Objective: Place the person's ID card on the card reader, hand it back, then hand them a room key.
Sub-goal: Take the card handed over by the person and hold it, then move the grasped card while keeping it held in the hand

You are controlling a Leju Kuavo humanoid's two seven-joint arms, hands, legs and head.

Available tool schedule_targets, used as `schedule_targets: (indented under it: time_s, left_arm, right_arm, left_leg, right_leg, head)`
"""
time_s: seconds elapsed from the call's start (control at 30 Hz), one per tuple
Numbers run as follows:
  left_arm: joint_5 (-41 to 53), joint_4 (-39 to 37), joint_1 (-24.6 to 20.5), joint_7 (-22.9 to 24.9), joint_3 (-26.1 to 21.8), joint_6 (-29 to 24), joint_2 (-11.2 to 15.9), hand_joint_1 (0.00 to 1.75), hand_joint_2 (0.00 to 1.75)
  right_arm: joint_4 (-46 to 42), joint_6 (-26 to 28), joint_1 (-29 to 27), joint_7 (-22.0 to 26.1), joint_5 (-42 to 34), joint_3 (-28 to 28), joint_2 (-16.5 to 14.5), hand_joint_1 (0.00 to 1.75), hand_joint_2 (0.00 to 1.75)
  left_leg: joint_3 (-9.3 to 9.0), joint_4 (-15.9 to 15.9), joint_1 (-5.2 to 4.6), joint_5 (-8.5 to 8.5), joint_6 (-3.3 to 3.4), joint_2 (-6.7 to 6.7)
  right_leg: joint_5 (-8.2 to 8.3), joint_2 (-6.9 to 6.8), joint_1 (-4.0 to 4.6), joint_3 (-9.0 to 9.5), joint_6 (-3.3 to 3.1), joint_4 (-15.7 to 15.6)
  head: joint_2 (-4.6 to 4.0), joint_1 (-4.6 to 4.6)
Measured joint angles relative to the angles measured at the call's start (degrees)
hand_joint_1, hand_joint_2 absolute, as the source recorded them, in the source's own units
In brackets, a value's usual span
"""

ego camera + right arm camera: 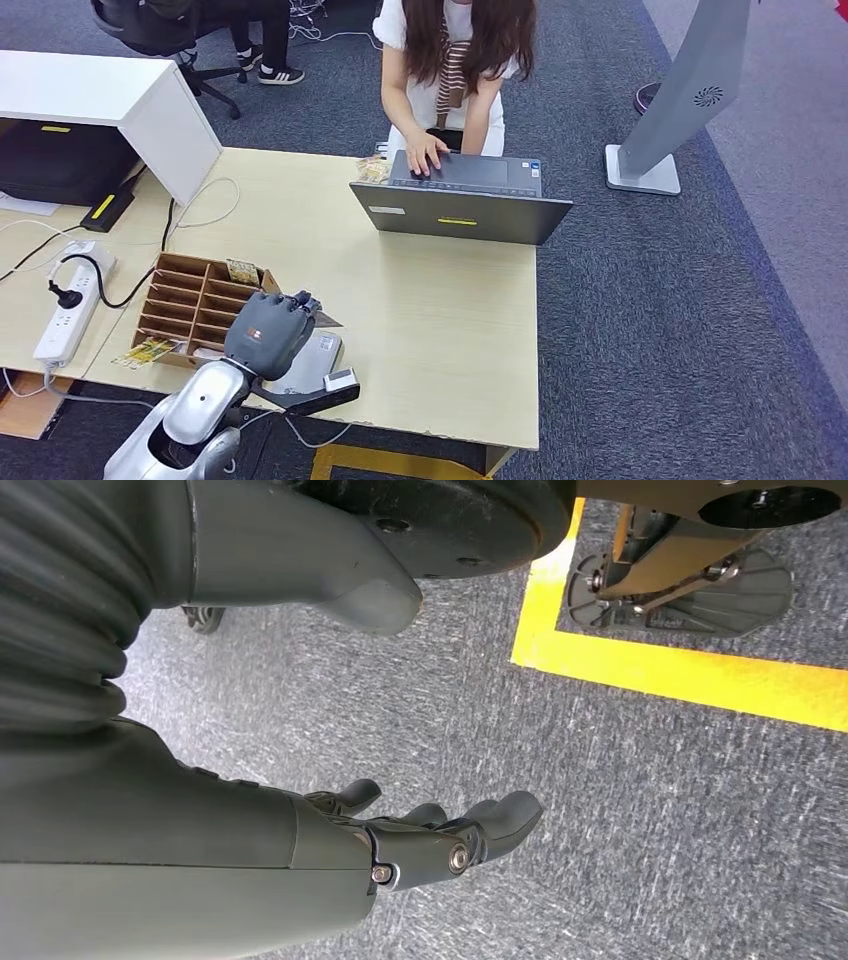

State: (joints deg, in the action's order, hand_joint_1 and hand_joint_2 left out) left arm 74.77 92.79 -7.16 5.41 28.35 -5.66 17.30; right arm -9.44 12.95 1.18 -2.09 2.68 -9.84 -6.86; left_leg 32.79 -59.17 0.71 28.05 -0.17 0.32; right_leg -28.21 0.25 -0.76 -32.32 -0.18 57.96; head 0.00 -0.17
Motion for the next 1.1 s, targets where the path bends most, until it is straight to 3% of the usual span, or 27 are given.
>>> schedule_targets:
  time_s: [0.3, 1.1]
  left_arm:
    - [-2.8, -3.0, 2.5, 1.8, 0.0, 5.9, 2.4, 1.75, 1.75]
    - [-3.6, -4.2, 2.4, 3.2, -0.1, 6.8, 3.4, 1.75, 1.75]
  right_arm:
    - [0.0, -0.2, 0.0, -0.3, 0.2, 0.1, 0.0, 0.00, 1.75]
    - [0.0, -0.1, 0.1, -0.5, 0.2, 0.2, 0.0, 0.00, 1.75]
  left_leg:
    - [0.00, 0.0, 0.01, 0.00, 0.00, -0.01]
    - [-0.11, 0.0, 0.01, -0.02, -0.02, -0.01]
  right_leg:
    - [0.00, -0.01, 0.01, 0.01, 0.00, 0.0]
    - [0.00, -0.02, 0.01, 0.11, -0.01, 0.0]
  head:
    - [0.00, -0.01]
    - [0.00, 0.00]
